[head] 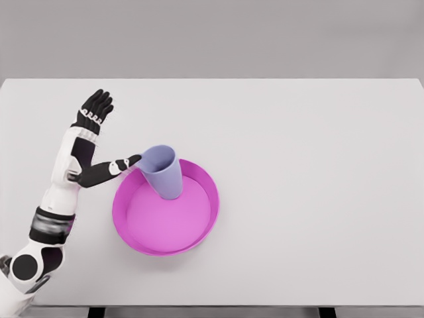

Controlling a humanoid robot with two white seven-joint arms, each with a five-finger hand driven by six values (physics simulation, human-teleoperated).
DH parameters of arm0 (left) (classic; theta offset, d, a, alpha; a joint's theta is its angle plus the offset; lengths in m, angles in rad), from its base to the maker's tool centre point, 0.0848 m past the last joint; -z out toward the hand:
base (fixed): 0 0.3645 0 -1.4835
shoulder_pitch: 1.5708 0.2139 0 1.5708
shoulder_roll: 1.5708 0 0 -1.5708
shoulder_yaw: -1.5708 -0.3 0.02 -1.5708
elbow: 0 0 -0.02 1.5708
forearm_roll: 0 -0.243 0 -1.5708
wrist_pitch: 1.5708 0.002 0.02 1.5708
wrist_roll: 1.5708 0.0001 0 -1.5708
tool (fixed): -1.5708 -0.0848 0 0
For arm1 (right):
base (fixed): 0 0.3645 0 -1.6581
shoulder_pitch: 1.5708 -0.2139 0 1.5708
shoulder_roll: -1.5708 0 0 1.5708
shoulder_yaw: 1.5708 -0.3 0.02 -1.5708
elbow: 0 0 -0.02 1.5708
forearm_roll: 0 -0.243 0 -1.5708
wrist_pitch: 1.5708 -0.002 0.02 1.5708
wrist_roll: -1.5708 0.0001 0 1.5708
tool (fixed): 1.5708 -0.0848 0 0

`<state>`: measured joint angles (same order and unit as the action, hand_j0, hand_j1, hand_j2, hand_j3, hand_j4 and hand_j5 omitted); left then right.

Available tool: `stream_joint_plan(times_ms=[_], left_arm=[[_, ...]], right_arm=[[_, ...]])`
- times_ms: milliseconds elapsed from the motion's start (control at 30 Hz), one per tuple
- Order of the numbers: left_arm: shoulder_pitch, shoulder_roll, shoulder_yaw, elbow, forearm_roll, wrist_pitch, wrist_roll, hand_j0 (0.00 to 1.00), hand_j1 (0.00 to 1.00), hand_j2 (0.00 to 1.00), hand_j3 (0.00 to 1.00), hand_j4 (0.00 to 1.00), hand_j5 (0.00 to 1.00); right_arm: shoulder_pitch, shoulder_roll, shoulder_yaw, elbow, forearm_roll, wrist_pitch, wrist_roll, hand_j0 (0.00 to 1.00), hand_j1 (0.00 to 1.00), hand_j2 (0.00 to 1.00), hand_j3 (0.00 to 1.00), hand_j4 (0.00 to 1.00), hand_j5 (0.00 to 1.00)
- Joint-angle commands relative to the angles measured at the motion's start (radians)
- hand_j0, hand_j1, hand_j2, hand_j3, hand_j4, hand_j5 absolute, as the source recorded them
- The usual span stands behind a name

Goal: Flip the cup with left arm and place it on the plate

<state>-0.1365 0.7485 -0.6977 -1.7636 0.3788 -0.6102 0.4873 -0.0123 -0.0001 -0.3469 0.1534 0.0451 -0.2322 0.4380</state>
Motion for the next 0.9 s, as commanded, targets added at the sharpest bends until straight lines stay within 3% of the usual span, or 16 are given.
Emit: stream_joint_plan(times_ms=[0, 67, 100, 233, 267, 400, 500, 867], left_arm=[[0.000, 0.103, 0.004, 0.000, 0.009, -0.001, -0.004, 1.00, 1.00, 1.00, 1.00, 1.00, 1.00], [-0.074, 0.175, -0.023, 0.007, -0.009, -0.001, -0.042, 1.00, 1.00, 1.00, 1.00, 1.00, 1.00], [-0.110, 0.227, -0.049, 0.007, -0.028, -0.001, -0.110, 1.00, 1.00, 1.00, 1.00, 1.00, 1.00], [-0.291, 0.302, -0.160, 0.065, -0.020, -0.001, -0.535, 1.00, 1.00, 1.00, 1.00, 1.00, 1.00], [-0.313, 0.315, -0.181, 0.072, -0.002, -0.001, -0.567, 1.00, 1.00, 1.00, 1.00, 1.00, 1.00], [-0.333, 0.357, -0.203, 0.072, 0.092, -0.001, -0.572, 1.00, 1.00, 1.00, 1.00, 1.00, 1.00], [-0.334, 0.385, -0.201, 0.075, 0.183, -0.001, -0.633, 1.00, 1.00, 1.00, 1.00, 1.00, 1.00], [-0.339, 0.434, -0.157, 0.124, 0.187, -0.001, -0.656, 1.00, 1.00, 1.00, 1.00, 1.00, 1.00]], right_arm=[[0.000, 0.000, 0.000, 0.000, 0.001, -0.001, 0.001, 1.00, 1.00, 1.00, 1.00, 1.00, 1.00], [0.000, 0.000, -0.001, 0.000, 0.001, -0.001, 0.001, 1.00, 1.00, 1.00, 1.00, 1.00, 1.00], [0.000, 0.000, -0.001, 0.000, 0.001, 0.001, -0.001, 1.00, 1.00, 1.00, 1.00, 1.00, 1.00], [0.000, 0.000, -0.001, 0.000, 0.001, 0.001, 0.001, 1.00, 1.00, 1.00, 1.00, 1.00, 1.00], [0.000, 0.000, 0.000, 0.000, 0.001, -0.001, 0.001, 1.00, 1.00, 1.00, 1.00, 1.00, 1.00], [0.000, 0.000, -0.001, 0.000, 0.001, -0.001, 0.001, 1.00, 1.00, 1.00, 1.00, 1.00, 1.00], [0.000, 0.000, -0.001, 0.000, 0.001, -0.001, 0.001, 1.00, 1.00, 1.00, 1.00, 1.00, 1.00], [0.000, 0.000, -0.001, 0.000, 0.001, -0.001, 0.001, 1.00, 1.00, 1.00, 1.00, 1.00, 1.00]])
